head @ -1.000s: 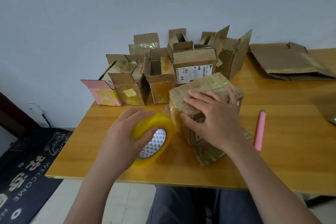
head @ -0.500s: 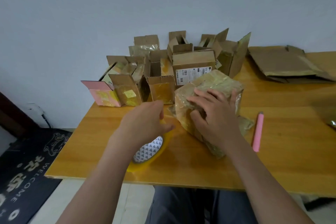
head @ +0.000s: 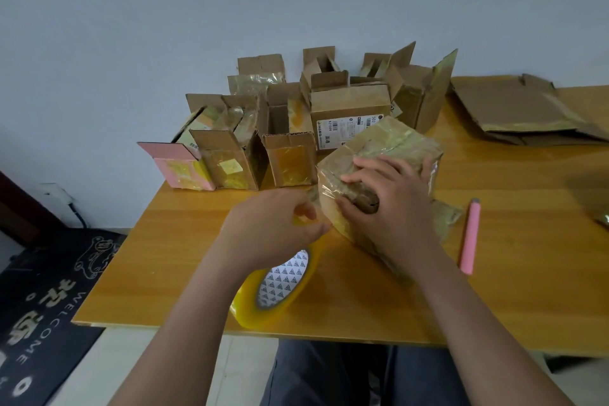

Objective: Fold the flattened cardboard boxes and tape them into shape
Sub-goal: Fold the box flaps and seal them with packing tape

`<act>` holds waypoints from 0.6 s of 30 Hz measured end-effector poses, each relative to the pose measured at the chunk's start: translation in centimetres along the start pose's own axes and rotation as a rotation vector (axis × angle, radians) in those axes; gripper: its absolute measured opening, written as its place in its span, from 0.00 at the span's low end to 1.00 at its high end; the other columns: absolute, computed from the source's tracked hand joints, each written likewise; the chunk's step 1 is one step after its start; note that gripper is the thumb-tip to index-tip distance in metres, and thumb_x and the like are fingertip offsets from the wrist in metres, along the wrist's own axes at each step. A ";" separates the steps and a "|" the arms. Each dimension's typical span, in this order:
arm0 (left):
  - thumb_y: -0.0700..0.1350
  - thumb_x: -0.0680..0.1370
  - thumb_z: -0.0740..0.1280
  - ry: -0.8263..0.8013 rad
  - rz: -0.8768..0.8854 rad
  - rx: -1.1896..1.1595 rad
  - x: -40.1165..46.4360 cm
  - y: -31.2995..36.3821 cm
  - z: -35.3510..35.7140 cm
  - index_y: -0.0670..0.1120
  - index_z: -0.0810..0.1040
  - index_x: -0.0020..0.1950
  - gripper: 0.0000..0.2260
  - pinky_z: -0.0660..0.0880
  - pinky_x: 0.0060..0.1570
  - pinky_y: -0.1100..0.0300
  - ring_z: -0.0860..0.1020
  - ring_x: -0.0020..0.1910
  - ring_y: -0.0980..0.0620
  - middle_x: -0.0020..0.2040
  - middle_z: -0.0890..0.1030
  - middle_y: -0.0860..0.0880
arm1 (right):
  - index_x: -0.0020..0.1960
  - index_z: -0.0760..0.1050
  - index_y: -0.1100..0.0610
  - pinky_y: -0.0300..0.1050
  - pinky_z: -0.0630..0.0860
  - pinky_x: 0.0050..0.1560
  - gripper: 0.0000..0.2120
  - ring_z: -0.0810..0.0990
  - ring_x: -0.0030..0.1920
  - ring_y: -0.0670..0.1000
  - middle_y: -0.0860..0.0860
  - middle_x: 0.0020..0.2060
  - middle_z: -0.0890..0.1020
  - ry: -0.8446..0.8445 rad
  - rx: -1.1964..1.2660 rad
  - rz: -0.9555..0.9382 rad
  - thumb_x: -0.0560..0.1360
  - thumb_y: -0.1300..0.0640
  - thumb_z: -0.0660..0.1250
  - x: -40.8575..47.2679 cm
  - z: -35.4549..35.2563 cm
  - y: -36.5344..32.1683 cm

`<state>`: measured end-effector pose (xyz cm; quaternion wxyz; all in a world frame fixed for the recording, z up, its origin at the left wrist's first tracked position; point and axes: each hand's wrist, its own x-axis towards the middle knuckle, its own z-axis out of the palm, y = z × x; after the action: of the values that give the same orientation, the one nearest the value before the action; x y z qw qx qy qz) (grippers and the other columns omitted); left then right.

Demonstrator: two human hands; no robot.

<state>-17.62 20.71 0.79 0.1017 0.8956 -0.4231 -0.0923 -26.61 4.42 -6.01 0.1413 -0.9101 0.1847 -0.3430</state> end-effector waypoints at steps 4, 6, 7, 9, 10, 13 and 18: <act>0.62 0.78 0.63 0.005 -0.014 -0.005 0.6 0.5 0.1 0.56 0.80 0.55 0.14 0.76 0.48 0.60 0.75 0.51 0.58 0.54 0.77 0.59 | 0.60 0.79 0.43 0.68 0.42 0.74 0.24 0.68 0.70 0.50 0.42 0.66 0.76 -0.096 0.027 -0.019 0.72 0.32 0.60 0.4 -0.8 0.3; 0.62 0.77 0.64 -0.001 -0.018 -0.025 0.6 0.5 0.2 0.56 0.80 0.55 0.14 0.74 0.47 0.61 0.76 0.51 0.58 0.53 0.78 0.59 | 0.66 0.74 0.41 0.55 0.41 0.75 0.26 0.59 0.75 0.46 0.36 0.71 0.67 -0.122 0.234 0.018 0.73 0.31 0.57 0.1 -2.2 1.0; 0.62 0.78 0.64 -0.001 -0.016 -0.041 0.6 0.5 0.2 0.56 0.80 0.55 0.14 0.74 0.47 0.61 0.76 0.51 0.58 0.53 0.78 0.59 | 0.67 0.73 0.42 0.49 0.44 0.75 0.23 0.57 0.75 0.42 0.34 0.71 0.65 -0.081 0.365 0.049 0.75 0.35 0.58 -0.2 -3.2 1.4; 0.61 0.78 0.64 -0.001 -0.018 -0.085 0.7 0.4 0.2 0.55 0.81 0.54 0.13 0.75 0.47 0.60 0.77 0.49 0.58 0.51 0.79 0.59 | 0.62 0.77 0.47 0.44 0.57 0.73 0.13 0.65 0.70 0.37 0.34 0.64 0.73 0.153 0.478 0.093 0.79 0.47 0.63 -1.4 -4.9 3.1; 0.61 0.78 0.64 0.003 -0.028 -0.115 0.8 0.4 0.3 0.54 0.81 0.53 0.13 0.76 0.48 0.59 0.78 0.48 0.58 0.49 0.80 0.58 | 0.59 0.79 0.50 0.47 0.64 0.70 0.10 0.70 0.64 0.38 0.37 0.58 0.77 0.260 0.423 0.130 0.80 0.53 0.64 -2.1 -5.4 4.3; 0.60 0.78 0.63 0.043 -0.077 -0.203 1.3 0.2 0.4 0.52 0.82 0.49 0.14 0.79 0.50 0.53 0.79 0.45 0.56 0.44 0.81 0.55 | 0.57 0.81 0.52 0.49 0.68 0.60 0.13 0.72 0.57 0.52 0.48 0.50 0.77 0.130 0.080 0.363 0.78 0.64 0.63 -3.7 -5.7 8.5; 0.55 0.80 0.64 0.086 -0.093 -0.311 1.5 0.5 0.4 0.48 0.82 0.51 0.12 0.69 0.37 0.64 0.76 0.43 0.58 0.44 0.80 0.54 | 0.68 0.75 0.46 0.45 0.64 0.48 0.22 0.58 0.50 0.50 0.51 0.48 0.66 -0.294 -0.226 0.408 0.78 0.64 0.61 -6.4 -5.3 11.8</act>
<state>-17.15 19.21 0.44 0.2528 0.8908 -0.3569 -0.1229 -37.46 -4.04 -10.32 0.1303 -0.9041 0.3786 -0.1490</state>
